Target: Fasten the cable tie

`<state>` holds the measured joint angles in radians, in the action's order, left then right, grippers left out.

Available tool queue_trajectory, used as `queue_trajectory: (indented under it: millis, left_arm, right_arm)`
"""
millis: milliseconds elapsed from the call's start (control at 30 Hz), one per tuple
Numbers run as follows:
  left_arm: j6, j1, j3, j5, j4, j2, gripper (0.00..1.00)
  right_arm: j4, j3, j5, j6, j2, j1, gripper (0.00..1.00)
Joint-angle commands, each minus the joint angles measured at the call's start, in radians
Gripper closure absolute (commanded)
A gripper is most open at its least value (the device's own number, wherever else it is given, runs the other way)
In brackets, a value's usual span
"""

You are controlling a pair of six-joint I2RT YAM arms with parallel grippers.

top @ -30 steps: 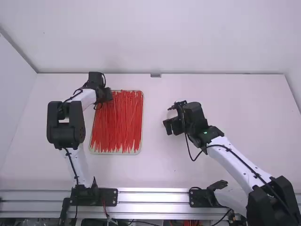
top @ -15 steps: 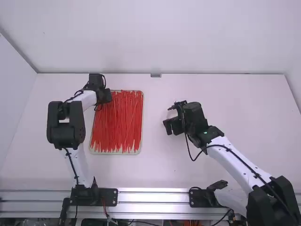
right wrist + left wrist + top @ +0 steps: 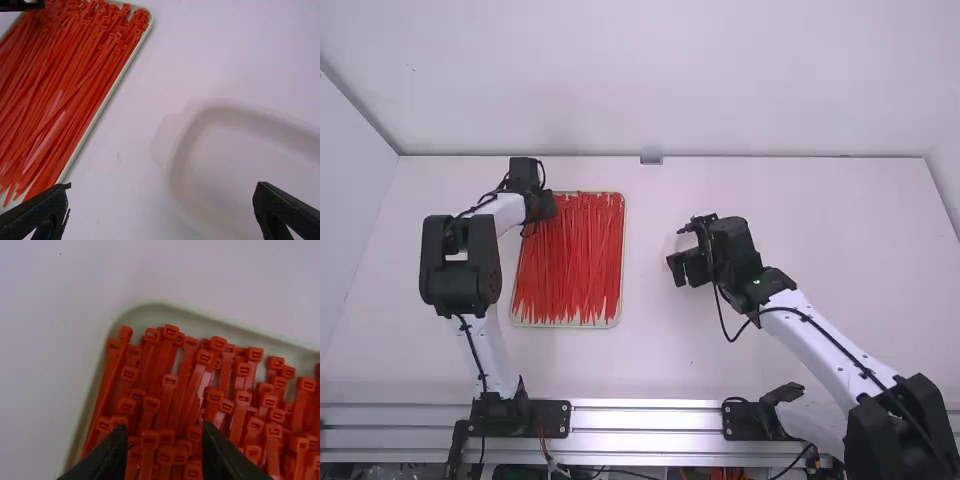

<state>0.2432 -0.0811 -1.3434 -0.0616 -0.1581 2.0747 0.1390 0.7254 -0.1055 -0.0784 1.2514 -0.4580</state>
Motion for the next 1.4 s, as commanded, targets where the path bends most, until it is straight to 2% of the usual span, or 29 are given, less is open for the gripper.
queue_trajectory:
  millis: [0,333,600,1167,1367]
  left_arm:
    - [-0.001,0.008,0.007,-0.019,0.002,0.005,0.63]
    - [0.0,0.008,0.007,-0.029,0.021,0.005,0.62]
    - [0.0,0.008,0.007,-0.029,0.019,0.01,0.51]
    - [0.014,0.008,-0.007,-0.026,0.031,0.047,0.56]
    - [0.014,0.009,-0.007,-0.026,0.035,0.047,0.62]
  right_arm:
    - [0.004,0.014,0.001,0.0,-0.01,-0.001,0.01]
    - [0.004,0.014,0.001,0.0,-0.01,-0.001,0.01]
    - [0.005,0.014,0.001,-0.001,-0.01,-0.001,0.01]
    - [0.023,0.014,0.001,-0.001,-0.01,-0.001,0.02]
    - [0.023,0.014,0.002,0.0,-0.01,-0.001,0.01]
